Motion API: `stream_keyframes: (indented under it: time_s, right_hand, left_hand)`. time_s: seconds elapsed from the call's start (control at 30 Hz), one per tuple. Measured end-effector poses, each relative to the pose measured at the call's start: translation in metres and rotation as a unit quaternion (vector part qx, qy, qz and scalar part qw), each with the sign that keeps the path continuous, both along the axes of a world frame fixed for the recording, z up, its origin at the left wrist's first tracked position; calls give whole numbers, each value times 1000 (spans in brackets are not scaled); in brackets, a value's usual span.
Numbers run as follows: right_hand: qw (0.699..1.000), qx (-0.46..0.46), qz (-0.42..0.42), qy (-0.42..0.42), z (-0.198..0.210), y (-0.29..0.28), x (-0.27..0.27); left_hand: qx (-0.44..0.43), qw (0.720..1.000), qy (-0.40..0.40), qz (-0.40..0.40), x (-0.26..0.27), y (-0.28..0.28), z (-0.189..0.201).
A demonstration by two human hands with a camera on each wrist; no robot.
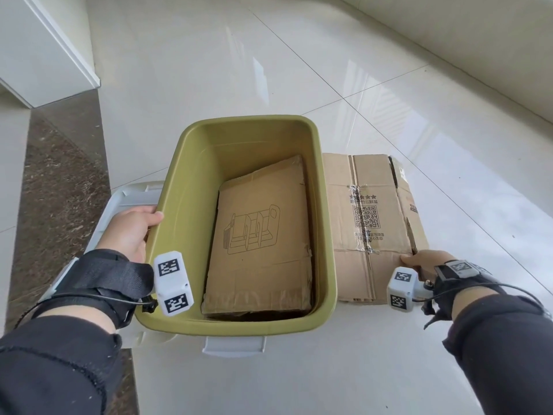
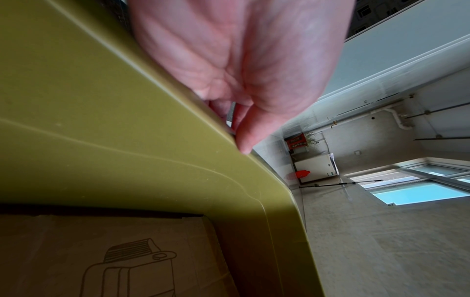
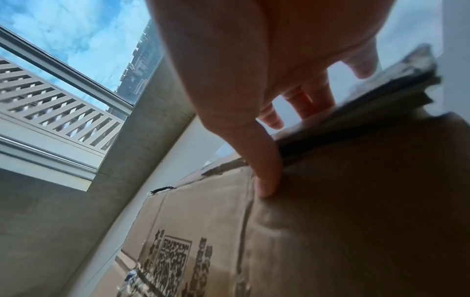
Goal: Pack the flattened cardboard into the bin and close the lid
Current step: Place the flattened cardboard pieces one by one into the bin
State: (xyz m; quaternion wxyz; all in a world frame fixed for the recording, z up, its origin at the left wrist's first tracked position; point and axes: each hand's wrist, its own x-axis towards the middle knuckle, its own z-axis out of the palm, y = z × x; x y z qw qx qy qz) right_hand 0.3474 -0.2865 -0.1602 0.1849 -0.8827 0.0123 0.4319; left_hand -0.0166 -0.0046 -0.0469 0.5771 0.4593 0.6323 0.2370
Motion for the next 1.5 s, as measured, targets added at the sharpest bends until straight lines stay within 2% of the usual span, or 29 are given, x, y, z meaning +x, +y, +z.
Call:
stream_keyframes:
  time_s: [0.07, 0.37, 0.73, 1.03, 1.37, 1.5]
  right_hand:
    - [1000, -2, 12, 22, -2, 1, -2]
    - [988, 62, -103, 96, -13, -8, -5]
    - [978, 127, -150, -67, 38, -11, -16]
    - [945, 180, -246, -121, 100, -28, -3]
    - [915, 256, -255, -180, 164, -26, -5]
    - [905, 293, -257, -167, 190, -19, -11]
  left_hand:
    - [0, 1000, 3, 2, 0, 1, 0]
    - [12, 1000, 17, 5, 1, 3, -2]
    - [3, 1000, 23, 6, -2, 11, -10]
    - [-4, 1000, 22, -14, -4, 22, -18]
    - [6, 999, 39, -29, -8, 29, -29]
    - [15, 998, 51, -32, -5, 27, -29]
